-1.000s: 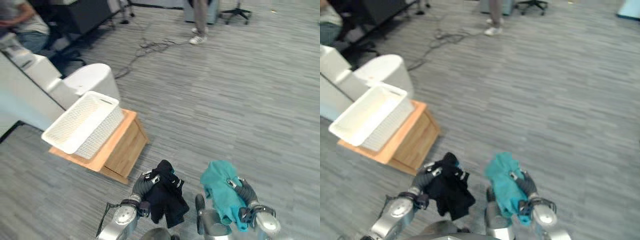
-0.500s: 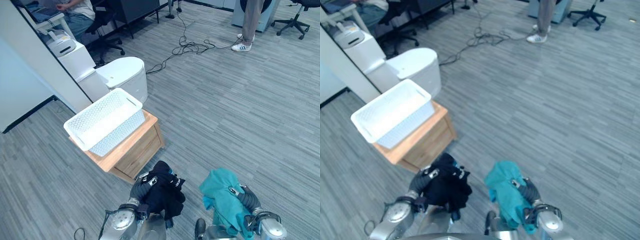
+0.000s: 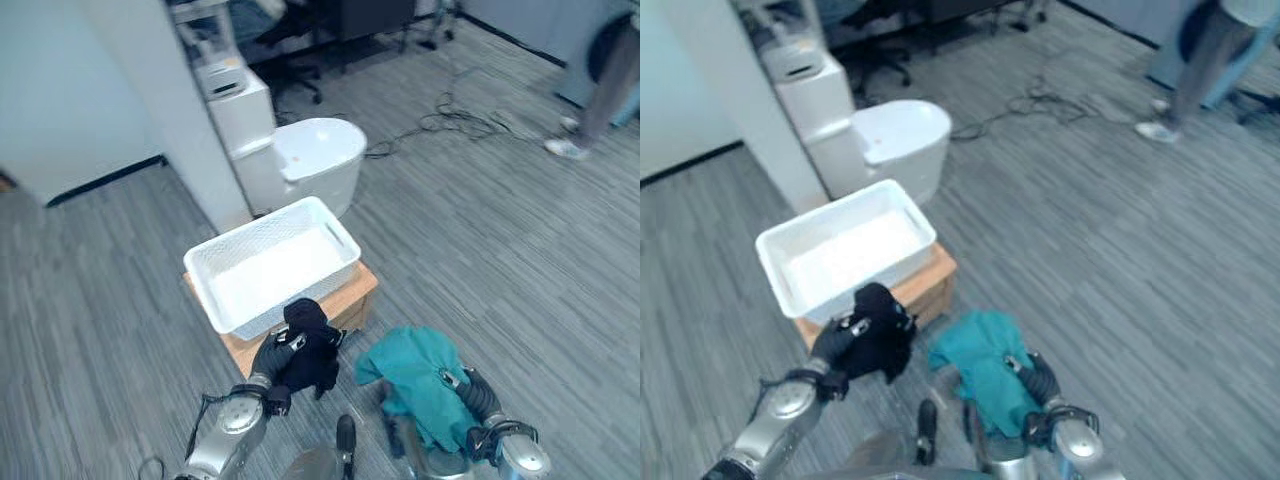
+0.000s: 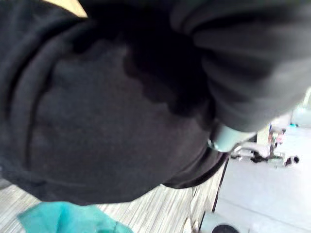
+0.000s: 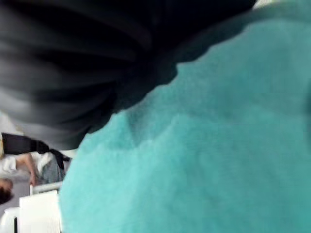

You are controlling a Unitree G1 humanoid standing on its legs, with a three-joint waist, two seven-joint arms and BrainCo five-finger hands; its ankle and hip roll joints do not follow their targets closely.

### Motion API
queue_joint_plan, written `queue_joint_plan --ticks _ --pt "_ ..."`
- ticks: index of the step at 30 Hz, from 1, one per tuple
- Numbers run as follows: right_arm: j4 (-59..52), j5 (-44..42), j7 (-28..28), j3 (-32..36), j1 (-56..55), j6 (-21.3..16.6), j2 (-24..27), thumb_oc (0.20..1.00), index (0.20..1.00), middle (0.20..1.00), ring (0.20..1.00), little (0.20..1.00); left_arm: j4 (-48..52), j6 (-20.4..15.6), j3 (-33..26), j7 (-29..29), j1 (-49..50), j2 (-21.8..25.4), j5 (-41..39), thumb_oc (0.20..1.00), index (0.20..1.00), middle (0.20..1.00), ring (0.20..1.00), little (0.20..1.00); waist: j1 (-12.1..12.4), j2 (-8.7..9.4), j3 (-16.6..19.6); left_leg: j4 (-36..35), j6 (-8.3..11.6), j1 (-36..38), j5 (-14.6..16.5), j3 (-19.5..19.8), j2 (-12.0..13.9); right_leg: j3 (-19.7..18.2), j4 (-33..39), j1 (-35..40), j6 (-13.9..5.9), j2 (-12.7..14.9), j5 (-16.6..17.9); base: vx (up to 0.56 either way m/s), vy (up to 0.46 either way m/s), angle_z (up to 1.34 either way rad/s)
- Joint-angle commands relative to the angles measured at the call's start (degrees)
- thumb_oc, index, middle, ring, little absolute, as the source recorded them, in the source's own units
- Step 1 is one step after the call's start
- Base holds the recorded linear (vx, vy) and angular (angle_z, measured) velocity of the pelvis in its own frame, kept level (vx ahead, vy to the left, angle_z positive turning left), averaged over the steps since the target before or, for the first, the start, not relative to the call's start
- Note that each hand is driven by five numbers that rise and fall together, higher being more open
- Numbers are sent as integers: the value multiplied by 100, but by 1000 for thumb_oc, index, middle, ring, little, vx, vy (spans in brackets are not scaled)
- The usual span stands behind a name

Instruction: Tidy up the quilt and then pick up the clothes from the bed and put them into the laundry hamper.

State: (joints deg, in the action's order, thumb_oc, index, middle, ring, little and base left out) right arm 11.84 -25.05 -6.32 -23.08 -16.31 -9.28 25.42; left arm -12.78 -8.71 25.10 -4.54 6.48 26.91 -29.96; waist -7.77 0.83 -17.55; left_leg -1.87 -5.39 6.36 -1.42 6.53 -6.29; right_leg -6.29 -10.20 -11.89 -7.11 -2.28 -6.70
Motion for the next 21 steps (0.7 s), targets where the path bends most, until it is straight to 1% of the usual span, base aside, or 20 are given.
queue_joint_plan --ticks 1,2,4,5,6,8,9,10,11,12,13,14,15,16,17,18,19,21 --pt "-280 -9 -158 171 415 -252 -34 200 200 200 200 200 829 -687 102 -131 577 118 521 200 200 200 200 200 36 -20 93 -106 239 -11 574 -73 260 -10 312 301 -343 171 1116 139 -108 101" --pt "-268 -12 -178 160 426 -258 -36 200 200 200 200 200 834 -709 96 -134 584 119 528 200 200 200 200 200 32 -22 97 -93 248 -14 574 -70 270 -10 318 322 -337 168 1108 145 -121 115" --pt "-191 72 -248 94 513 -312 -58 200 200 200 200 200 895 -721 42 -196 629 133 479 200 200 200 200 200 63 -34 139 -35 324 -38 543 -153 347 0 367 465 -295 176 1047 107 -65 99" --pt "-176 141 -360 115 591 -323 -64 200 200 200 200 200 959 -691 -32 -129 648 149 421 200 200 200 200 200 67 -32 182 43 404 -37 551 -420 456 180 535 645 -245 256 1009 130 -58 88" --pt "-200 127 -504 159 608 -282 -54 200 200 200 200 200 976 -623 -42 34 632 132 431 200 200 200 200 200 7 -32 224 94 447 5 562 -686 552 279 652 742 -214 302 1010 129 -44 88" --pt "-214 69 -608 293 589 -253 16 200 200 200 200 200 975 -558 32 230 583 73 486 200 200 200 200 200 -109 -35 305 150 533 34 518 -1069 691 424 878 907 -156 334 1041 65 15 92" --pt "-188 79 -627 375 590 -258 59 200 200 200 200 200 963 -578 95 275 539 31 527 200 200 200 200 200 -164 -40 357 195 583 13 488 -1248 752 482 999 995 -125 341 1060 37 25 112" --pt "-182 77 -631 387 590 -263 68 200 200 200 200 200 960 -574 107 279 530 19 531 200 200 200 200 200 -172 -44 365 204 591 6 486 -1269 761 489 1031 1013 -120 339 1068 41 38 108" --pt "-84 23 -565 514 631 -275 136 200 200 200 200 200 1029 -541 183 109 499 -72 599 200 200 200 200 200 -211 -37 437 244 638 -55 460 -1432 817 478 1233 1138 -93 330 1104 31 27 41" --pt "-74 21 -549 528 638 -271 144 200 200 200 200 200 1044 -535 189 47 499 -86 602 200 200 200 200 200 -211 -39 443 248 644 -62 458 -1444 822 476 1261 1156 -91 328 1114 47 42 24" --pt "-35 -1 -404 576 721 -181 172 200 200 200 200 200 1115 -452 142 -572 473 -176 513 200 200 200 200 200 -196 -14 490 238 666 -101 429 -1514 836 501 1391 1248 -63 293 1134 25 23 16" --pt "-35 0 -380 576 736 -158 172 200 200 200 200 200 1129 -468 115 -707 468 -192 485 200 200 200 200 200 -190 -11 499 218 667 -98 421 -1521 831 504 1436 1268 -57 282 1145 30 34 7" --pt "-52 26 -279 561 764 -71 160 200 200 200 200 200 1127 -501 -19 -1163 460 -232 392 200 200 200 200 200 -164 5 537 146 667 -93 388 -1547 822 530 1472 1289 -44 253 1144 23 22 -10" --pt "-58 36 -249 534 784 -23 129 200 200 200 200 200 1109 -515 -137 -1405 462 -256 424 200 200 200 200 200 -145 12 560 102 664 -82 367 -1545 814 521 1485 1300 -37 241 1144 24 22 -16" --pt "-58 41 -233 520 794 -5 115 200 200 200 200 200 1106 -574 -183 -1547 465 -264 453 200 200 200 200 200 -142 16 568 85 662 -77 358 -1543 811 515 1488 1304 -34 236 1144 15 10 -10" --pt "-85 59 -219 506 789 43 23 200 200 200 200 200 1135 -615 -521 -1734 504 -299 615 200 200 200 200 200 -92 41 605 25 657 -79 319 -1523 804 542 1491 1326 -28 244 1136 0 0 0" --pt "-115 67 -223 513 758 53 -23 200 200 200 200 200 1200 -658 -707 -1775 541 -303 726 200 200 200 200 200 -47 50 620 5 654 -86 297 -1516 802 578 1492 1344 -24 248 1130 5 0 7" --pt "-116 68 -224 506 758 54 -26 200 200 200 200 200 1213 -651 -715 -1776 553 -298 729 200 200 200 200 200 -58 56 623 1 653 -85 293 -1511 800 583 1492 1346 -24 251 1128 2 -1 12"
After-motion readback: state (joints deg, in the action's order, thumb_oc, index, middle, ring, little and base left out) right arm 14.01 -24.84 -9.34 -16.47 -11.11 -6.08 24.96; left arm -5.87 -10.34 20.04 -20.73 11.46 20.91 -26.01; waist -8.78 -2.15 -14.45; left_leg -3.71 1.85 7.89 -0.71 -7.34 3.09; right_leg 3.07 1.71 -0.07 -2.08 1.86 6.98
